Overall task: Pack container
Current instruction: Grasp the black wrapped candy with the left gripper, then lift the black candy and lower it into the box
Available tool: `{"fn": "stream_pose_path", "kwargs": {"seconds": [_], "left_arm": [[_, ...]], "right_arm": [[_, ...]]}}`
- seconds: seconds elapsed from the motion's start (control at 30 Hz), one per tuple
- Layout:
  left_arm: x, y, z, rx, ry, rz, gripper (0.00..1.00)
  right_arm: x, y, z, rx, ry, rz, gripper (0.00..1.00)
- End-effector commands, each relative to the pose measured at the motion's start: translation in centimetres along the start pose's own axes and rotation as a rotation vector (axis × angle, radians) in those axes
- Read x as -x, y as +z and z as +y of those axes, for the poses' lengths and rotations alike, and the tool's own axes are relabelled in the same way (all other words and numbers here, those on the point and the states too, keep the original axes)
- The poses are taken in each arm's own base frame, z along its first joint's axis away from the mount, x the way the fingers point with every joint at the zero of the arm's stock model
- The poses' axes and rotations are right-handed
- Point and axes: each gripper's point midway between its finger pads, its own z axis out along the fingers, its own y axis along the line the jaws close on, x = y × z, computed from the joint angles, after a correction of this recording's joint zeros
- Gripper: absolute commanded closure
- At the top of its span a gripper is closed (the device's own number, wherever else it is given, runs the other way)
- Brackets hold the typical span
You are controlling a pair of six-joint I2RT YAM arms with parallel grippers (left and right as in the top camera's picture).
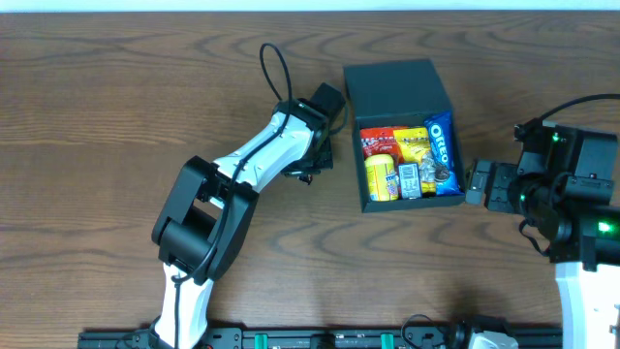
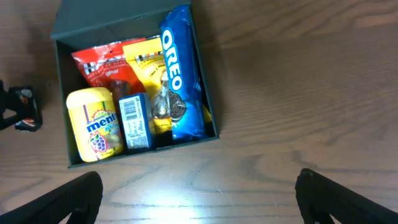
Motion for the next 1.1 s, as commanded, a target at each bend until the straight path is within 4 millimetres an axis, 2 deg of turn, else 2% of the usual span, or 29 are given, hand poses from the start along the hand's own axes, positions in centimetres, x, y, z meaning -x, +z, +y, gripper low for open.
{"fn": "stream_pose_path", "kwargs": {"seconds": [0.0,0.1,0.13,0.27,0.47,0.63,0.73,0.8,1.07], "left_arm": [[1.9,-2.9,-0.6,-0.012,0.031,-0.081,0.94],[2.6,-6.0,-1.7,-0.053,0.044,-0.125,0.94],[2.6,-7.4,-2.2,-0.082,0.052,-0.134,0.94],[1.7,-10.5,-4.8,-0.206,0.091,-0.143,0.94],[-0.3,-13.5,-10.7,-0.418,0.159,-0.148,0.94],[-1.7,-15.0,-15.7,-0.530,0.233,-0.214,0.94],[-2.2,-15.4,-18.1,-0.584,0.268,-0.253,0.94],[-2.1,-15.0,-19.0,-0.594,0.260,-0.263,0.94],[-1.5,-10.2,-20.3,-0.578,0.216,-0.224,0.94]], "right_arm": [[0.4,-0.4,0.0,0.004,0.003,-0.015,0.01],[0.4,-0.4,0.0,0.004,0.003,-0.017,0.01],[0.5,-0.4,0.0,0.005,0.003,-0.018,0.01],[0.5,-0.4,0.0,0.004,0.003,-0.019,0.01],[0.6,-0.4,0.0,0.004,0.002,-0.022,0.01],[0.6,-0.4,0.0,0.004,0.002,-0.022,0.01],[0.6,-0.4,0.0,0.004,0.002,-0.022,0.01],[0.6,-0.4,0.0,0.004,0.002,-0.022,0.01],[0.6,-0.4,0.0,0.005,0.002,-0.022,0.01]]}}
